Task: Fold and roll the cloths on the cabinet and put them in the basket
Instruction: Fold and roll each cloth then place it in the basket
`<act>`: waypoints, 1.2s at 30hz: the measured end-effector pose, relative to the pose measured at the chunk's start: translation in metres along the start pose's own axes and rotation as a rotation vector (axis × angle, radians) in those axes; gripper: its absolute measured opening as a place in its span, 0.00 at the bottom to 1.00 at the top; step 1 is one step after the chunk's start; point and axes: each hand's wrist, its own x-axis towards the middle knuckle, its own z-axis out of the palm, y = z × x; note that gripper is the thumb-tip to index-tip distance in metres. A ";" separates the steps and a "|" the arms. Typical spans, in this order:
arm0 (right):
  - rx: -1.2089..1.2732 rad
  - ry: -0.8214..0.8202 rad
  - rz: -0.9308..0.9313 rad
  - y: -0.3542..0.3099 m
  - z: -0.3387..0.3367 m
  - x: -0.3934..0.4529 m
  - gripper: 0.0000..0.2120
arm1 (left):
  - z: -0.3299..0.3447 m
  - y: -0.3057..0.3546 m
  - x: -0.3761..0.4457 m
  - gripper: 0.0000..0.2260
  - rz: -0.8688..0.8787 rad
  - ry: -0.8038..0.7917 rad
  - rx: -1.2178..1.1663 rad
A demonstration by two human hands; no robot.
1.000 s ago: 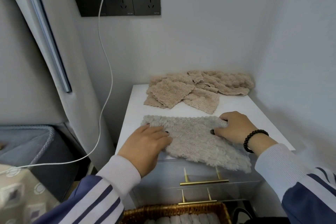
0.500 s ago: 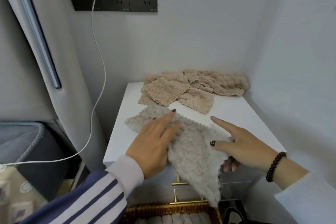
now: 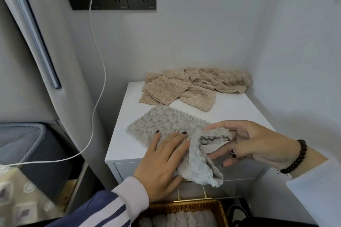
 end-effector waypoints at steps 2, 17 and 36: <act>-0.071 0.044 -0.032 0.000 0.003 0.000 0.24 | -0.001 0.009 0.002 0.36 -0.018 0.036 -0.054; -0.454 0.443 -0.437 0.008 0.001 0.019 0.17 | -0.030 0.017 0.003 0.26 -0.537 0.293 -0.895; -0.352 0.607 -0.629 0.022 0.043 0.054 0.04 | -0.059 0.006 0.000 0.12 -0.725 0.450 -1.282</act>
